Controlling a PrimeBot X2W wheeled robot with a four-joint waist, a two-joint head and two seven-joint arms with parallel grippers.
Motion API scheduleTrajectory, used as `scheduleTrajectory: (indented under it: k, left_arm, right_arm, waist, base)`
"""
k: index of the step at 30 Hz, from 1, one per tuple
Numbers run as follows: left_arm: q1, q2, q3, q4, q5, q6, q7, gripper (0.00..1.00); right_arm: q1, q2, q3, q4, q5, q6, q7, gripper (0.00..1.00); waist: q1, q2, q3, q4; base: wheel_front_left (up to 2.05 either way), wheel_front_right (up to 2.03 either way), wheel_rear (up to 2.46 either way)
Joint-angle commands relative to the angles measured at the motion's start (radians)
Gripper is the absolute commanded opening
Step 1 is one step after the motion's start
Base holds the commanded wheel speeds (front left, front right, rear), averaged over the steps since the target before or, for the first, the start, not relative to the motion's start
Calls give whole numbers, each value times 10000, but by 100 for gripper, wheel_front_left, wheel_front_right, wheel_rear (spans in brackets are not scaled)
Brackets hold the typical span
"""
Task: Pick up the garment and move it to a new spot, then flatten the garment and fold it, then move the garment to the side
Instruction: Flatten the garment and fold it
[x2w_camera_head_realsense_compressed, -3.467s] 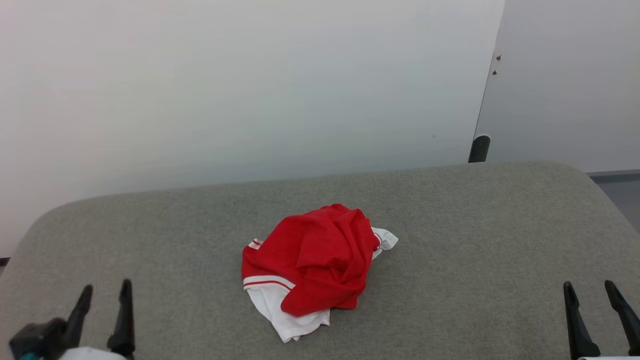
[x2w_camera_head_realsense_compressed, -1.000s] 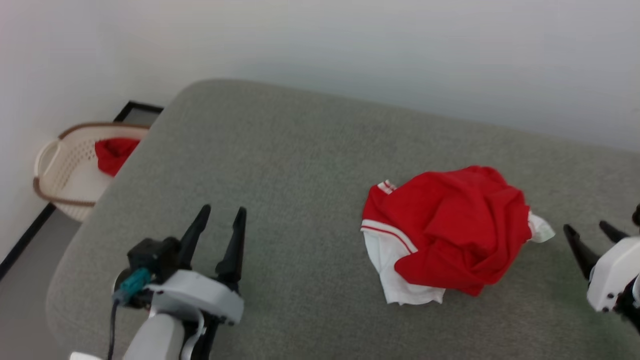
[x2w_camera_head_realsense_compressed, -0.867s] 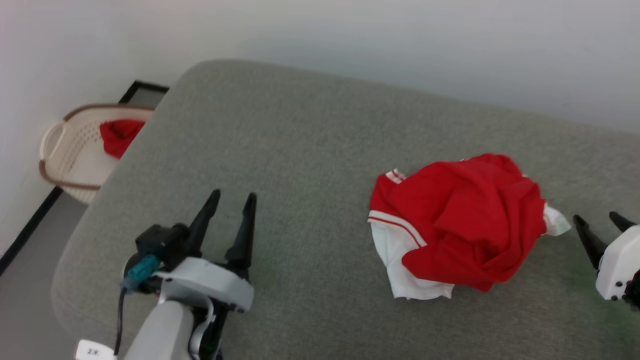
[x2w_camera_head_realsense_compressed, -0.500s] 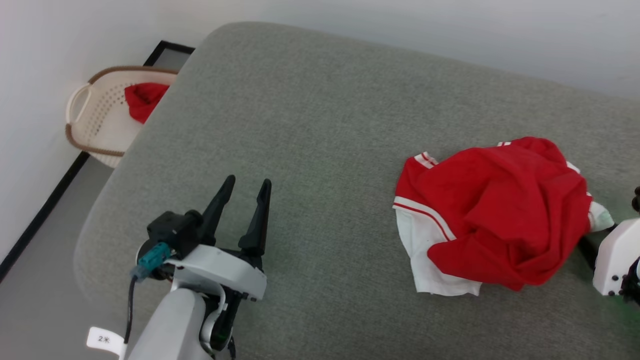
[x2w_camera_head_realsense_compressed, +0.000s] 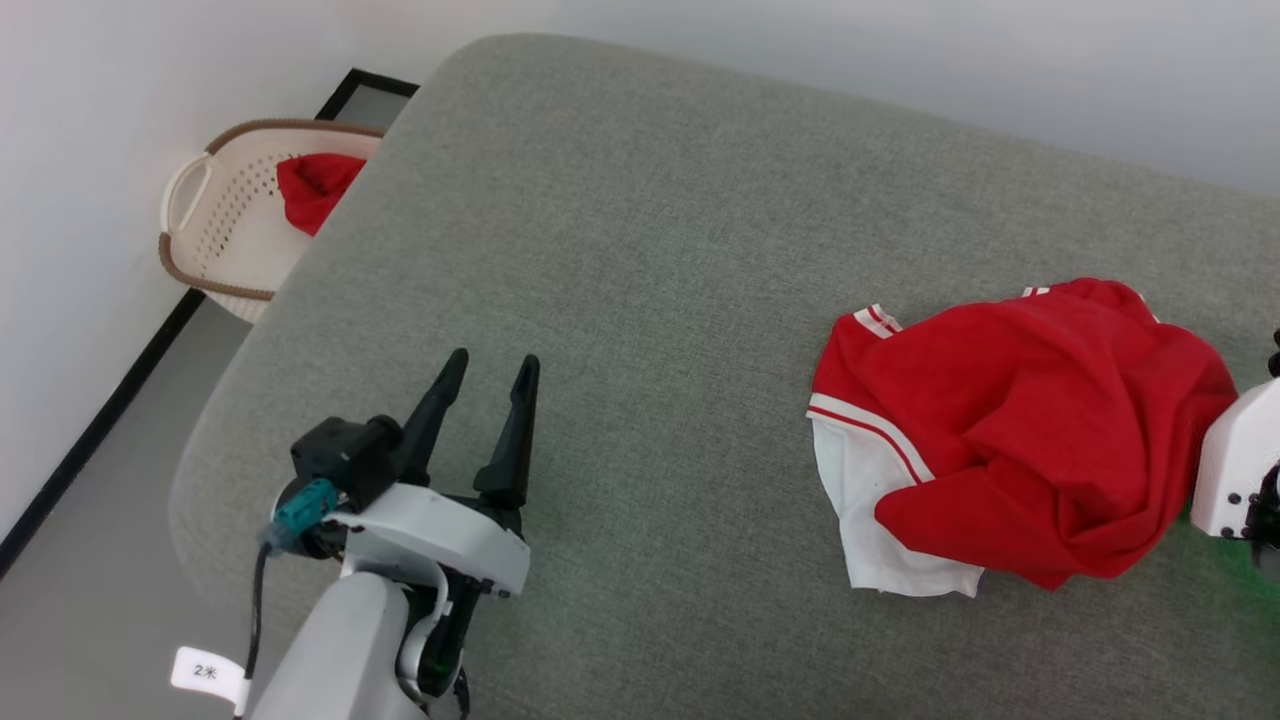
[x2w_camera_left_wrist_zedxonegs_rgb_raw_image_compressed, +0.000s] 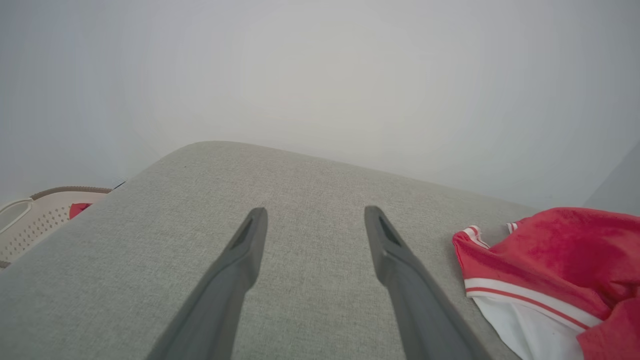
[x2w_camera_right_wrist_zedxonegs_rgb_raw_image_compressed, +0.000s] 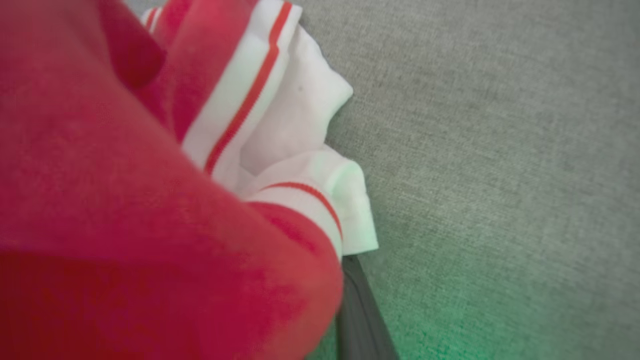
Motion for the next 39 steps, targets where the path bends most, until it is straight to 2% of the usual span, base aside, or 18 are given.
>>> scheduleTrajectory:
  k: [1,9,19,31,39]
  left_arm:
    - [-44,38,32,39,-65,-33,-28,100]
    - [120,292,72,238,-167,-32,-28,100]
    - [393,685,184,365,-316,-34,-30,100]
    - [596,1018,52,509,-609,-34,-29,100]
    - [494,1168,-280,670,-863,-32,-29,100]
  right_arm:
    - [326,230,245,388,54,6,252,0]
    - [81,46,96,317,321,0,-57,0]
    - [836,-352,-195,-394,613,0,-456,0]
    - [2523,-791,-1397,-891,539,0,-714,0]
    - [3244,-527,-2110,-918,211,0,-799,0]
  waist:
    - [0,0,-93,-64]
    - [0,0,-589,-474]
    - [0,0,-1229,-1437]
    - [0,0,-1763,-2460]
    - [0,0,-1861,-2704]
  base:
    - [0,0,0]
    - [0,0,0]
    - [0,0,0]
    - [0,0,0]
    - [0,0,0]
